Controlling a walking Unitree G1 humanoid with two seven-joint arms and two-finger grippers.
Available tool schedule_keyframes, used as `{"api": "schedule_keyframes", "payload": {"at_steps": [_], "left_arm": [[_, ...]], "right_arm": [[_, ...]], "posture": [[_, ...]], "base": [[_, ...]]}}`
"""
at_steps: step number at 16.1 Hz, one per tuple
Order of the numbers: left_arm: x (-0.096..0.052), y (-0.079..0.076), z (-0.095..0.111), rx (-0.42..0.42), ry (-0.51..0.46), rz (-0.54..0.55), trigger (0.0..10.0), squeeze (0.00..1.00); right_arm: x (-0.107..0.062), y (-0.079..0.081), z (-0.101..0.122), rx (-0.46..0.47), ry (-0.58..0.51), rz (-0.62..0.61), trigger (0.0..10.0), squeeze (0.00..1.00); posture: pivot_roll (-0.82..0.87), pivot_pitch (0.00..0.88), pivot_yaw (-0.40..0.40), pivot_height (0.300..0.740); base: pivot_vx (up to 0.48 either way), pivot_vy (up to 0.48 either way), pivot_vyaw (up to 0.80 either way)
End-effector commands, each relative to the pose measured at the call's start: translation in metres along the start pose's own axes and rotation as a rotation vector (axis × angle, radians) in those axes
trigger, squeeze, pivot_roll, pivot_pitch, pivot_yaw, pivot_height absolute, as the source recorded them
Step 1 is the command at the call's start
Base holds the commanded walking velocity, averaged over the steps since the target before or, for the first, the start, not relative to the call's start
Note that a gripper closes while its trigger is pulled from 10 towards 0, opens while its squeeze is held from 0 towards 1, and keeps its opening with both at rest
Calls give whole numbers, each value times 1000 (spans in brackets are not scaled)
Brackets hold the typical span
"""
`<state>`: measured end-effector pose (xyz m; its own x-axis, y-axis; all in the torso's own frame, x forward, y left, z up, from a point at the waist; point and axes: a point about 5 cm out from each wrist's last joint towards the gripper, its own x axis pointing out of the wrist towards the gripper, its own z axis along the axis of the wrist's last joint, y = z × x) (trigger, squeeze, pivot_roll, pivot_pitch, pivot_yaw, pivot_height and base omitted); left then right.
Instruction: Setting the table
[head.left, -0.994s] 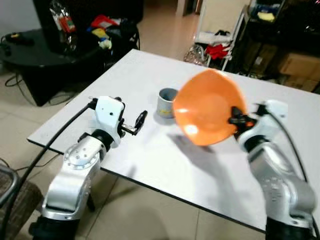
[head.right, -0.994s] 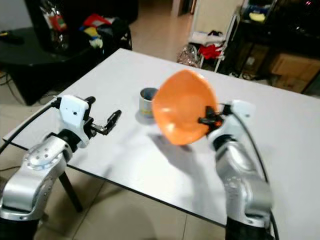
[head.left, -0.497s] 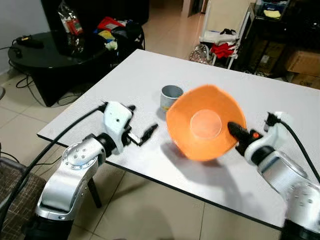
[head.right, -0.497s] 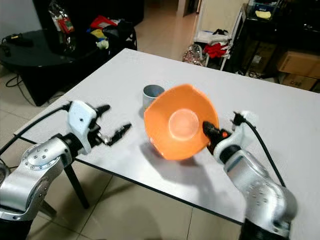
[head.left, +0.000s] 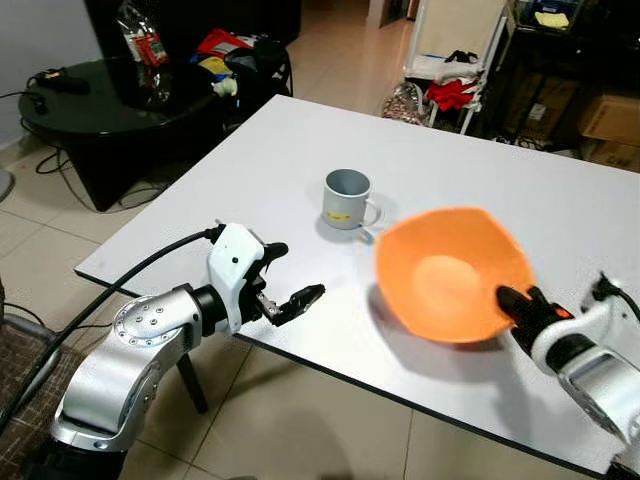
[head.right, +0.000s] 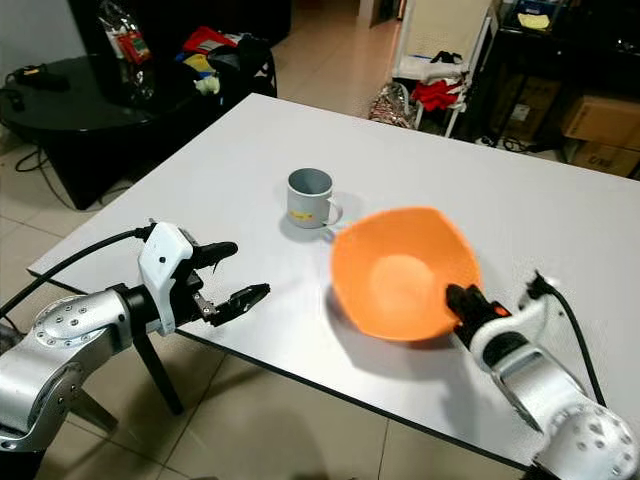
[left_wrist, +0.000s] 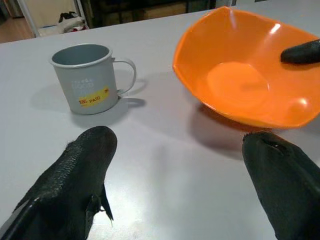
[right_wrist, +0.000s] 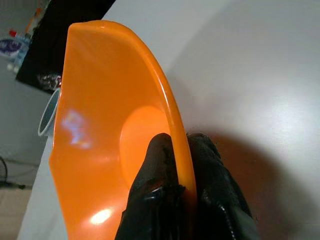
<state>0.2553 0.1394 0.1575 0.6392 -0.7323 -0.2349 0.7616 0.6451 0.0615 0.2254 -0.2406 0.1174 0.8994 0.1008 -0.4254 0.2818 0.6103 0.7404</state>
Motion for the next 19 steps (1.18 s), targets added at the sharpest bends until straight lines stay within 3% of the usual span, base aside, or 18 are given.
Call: {"api": "schedule_keyframes", "payload": {"at_steps": [1,4,9,10,11,16,18,19], "left_arm": [[-1,-1,3,6,-1,-22,10000,0],[-2,-1,4,3,-4,-34,10000,0],[-4,-1,3,2,-2,-50,10000,0],[-5,-1,3,3,-1,-52,10000,0],[-4,-1,3,5,-1,-54,10000,0],[-5,0,4,10,-2,-54,10000,0],[-6,1,4,9,-3,-51,10000,0],[-7,2,5,9,-4,-51,10000,0]], "right_arm": [[-4,-6,2,53,6,-2,10000,0],[-14,-25,0,93,16,-86,10000,0],[-25,-38,2,159,-4,-130,10000,0],[-26,-42,3,178,-10,-150,10000,459],[-27,-44,5,196,-18,-167,10000,1000],[-30,-49,16,240,-87,-211,10000,1000],[-38,-44,37,184,-176,-203,10000,1000],[-44,-36,52,98,-218,-197,10000,1000]], "posture": [[6,0,-19,740],[3,0,-25,740],[-3,0,-24,740],[-3,0,-24,740],[-5,0,-22,740],[-5,0,-22,740],[-4,0,-22,740],[-6,0,-19,740]], "base": [[0,0,0],[0,0,0],[0,0,0],[0,0,0],[0,0,0],[0,0,0],[0,0,0],[0,0,0]]}}
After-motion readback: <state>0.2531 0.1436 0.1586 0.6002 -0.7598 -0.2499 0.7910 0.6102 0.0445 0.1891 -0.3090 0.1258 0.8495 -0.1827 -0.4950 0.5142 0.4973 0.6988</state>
